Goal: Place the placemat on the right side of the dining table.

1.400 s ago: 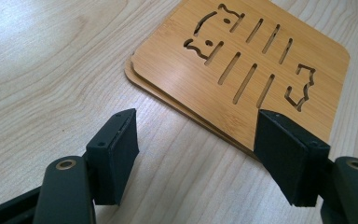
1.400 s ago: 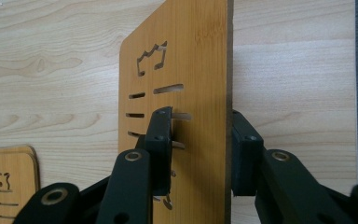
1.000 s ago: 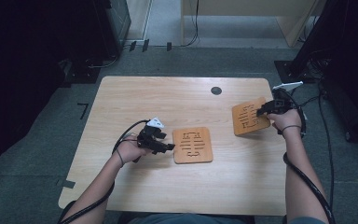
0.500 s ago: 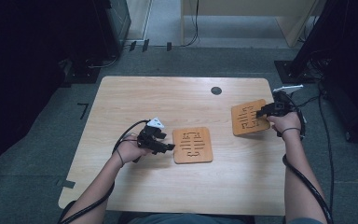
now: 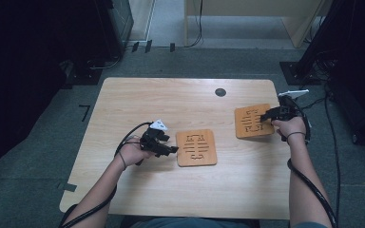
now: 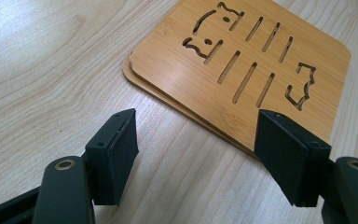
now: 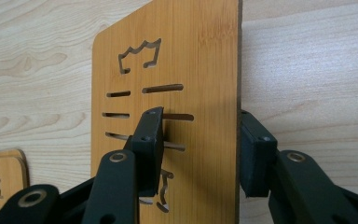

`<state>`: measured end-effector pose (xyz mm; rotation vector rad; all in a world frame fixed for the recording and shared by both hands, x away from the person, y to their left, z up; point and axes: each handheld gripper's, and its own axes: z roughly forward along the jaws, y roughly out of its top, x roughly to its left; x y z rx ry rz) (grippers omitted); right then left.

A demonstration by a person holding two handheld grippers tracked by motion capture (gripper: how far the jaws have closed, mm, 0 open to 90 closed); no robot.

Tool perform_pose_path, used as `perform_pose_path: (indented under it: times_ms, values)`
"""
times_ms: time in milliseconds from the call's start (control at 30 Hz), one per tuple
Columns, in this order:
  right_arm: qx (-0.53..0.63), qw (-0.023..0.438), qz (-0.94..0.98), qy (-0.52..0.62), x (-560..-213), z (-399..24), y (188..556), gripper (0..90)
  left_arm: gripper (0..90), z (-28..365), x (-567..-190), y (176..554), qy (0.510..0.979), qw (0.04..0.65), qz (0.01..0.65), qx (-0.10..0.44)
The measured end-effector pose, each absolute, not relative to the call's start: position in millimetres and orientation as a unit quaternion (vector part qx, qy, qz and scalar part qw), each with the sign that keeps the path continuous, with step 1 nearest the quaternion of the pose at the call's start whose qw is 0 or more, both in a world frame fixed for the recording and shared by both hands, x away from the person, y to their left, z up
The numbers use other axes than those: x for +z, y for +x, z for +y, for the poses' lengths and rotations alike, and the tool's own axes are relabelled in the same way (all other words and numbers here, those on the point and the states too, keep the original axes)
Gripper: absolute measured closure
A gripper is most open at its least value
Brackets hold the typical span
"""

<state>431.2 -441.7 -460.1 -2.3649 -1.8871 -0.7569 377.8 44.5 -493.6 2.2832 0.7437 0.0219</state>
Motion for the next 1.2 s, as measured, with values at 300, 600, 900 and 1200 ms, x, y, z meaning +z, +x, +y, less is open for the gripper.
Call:
perform_pose_path:
  times_ms: [300,600,900,1200]
  values:
    - [-0.241,0.012,-0.605,-0.758,-464,-442,431,57.1,29.2,45,-493,378,0.886,0.363,0.288,0.012]
    - [-0.24,0.013,-0.608,-0.757,-468,-440,433,55.8,29.2,45,-493,378,0.886,0.363,0.287,0.013]
    - [-0.251,0.026,-0.604,-0.756,-476,-442,432,55.4,29.2,45,-493,378,0.886,0.363,0.288,0.014]
    - [-0.253,0.025,-0.605,-0.754,-480,-441,431,53.9,29.2,45,-494,378,0.887,0.361,0.288,0.013]
